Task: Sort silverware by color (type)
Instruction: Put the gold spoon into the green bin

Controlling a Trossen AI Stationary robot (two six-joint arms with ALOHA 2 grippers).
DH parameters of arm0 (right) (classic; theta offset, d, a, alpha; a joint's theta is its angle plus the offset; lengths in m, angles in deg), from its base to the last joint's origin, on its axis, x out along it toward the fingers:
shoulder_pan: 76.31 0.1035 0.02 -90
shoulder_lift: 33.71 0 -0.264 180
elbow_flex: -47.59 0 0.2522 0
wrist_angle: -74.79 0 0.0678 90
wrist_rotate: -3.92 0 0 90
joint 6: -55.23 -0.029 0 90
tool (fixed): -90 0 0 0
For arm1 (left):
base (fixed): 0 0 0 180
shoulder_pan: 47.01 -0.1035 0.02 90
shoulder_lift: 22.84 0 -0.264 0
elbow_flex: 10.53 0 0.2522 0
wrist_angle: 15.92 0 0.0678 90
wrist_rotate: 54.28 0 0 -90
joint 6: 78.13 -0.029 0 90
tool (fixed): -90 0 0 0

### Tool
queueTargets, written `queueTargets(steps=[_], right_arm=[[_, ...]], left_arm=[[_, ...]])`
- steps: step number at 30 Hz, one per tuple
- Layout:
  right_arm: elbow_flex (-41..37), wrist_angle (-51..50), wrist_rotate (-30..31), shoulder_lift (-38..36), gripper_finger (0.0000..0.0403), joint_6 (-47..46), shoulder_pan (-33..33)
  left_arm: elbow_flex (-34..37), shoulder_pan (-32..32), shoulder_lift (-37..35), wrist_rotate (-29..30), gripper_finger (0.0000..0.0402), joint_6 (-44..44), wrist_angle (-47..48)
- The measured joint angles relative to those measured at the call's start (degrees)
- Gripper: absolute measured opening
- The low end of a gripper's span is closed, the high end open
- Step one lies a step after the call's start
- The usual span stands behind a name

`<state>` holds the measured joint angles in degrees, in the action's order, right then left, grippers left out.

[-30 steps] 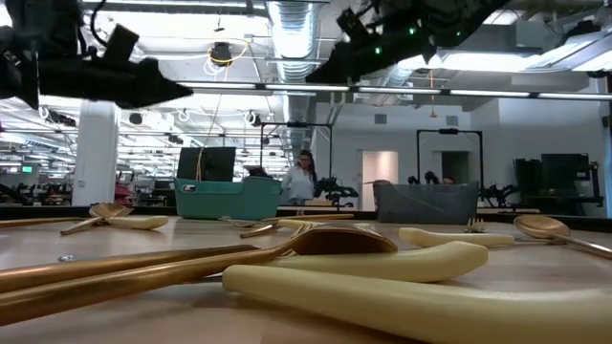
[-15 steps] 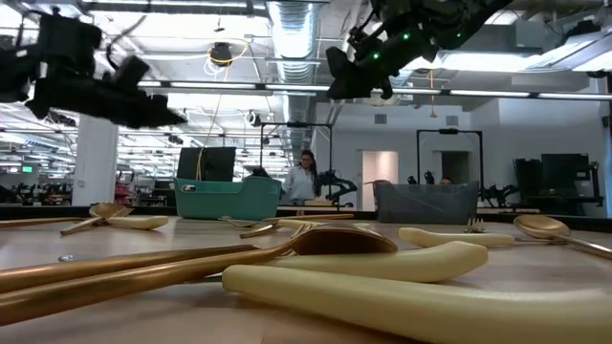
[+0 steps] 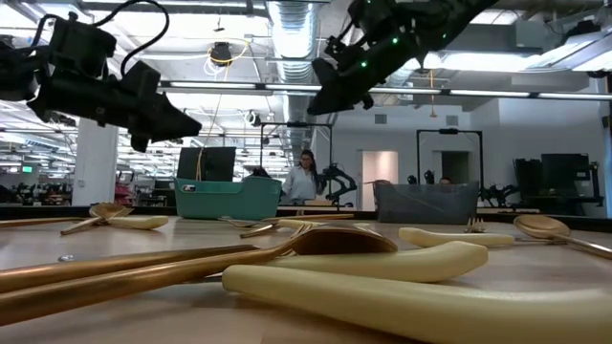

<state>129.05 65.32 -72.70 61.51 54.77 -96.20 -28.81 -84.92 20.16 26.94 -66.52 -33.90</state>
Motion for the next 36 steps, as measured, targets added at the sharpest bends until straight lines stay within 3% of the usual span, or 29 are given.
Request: queueTargets(steps=[7,16,26,31,36], right_arm=[[0.0,-22.3,14.2,-4.9,0.0087,-14.5,6.3],[0.0,-47.9,18.2,-8.7,0.0088,-40.6,14.4],[-0.1,-61.6,17.6,-8.7,0.0088,-56.9,19.1],[-0.1,-63.1,11.8,-8.7,0.0088,-58.9,20.5],[-0.1,-67.0,8.3,-8.7,0.0088,-64.5,22.6]], left_arm=[[0.0,1.2,0.0,0.1,0.0093,-4.4,0.2],[0.0,1.2,0.0,0.2,0.0093,-13.7,-1.2],[0.0,1.2,0.0,4.6,0.0093,-16.3,-2.2],[0.0,1.2,0.0,6.8,0.0093,-18.0,-2.9],[0.0,1.2,0.0,13.4,0.0093,-19.4,-4.3]])
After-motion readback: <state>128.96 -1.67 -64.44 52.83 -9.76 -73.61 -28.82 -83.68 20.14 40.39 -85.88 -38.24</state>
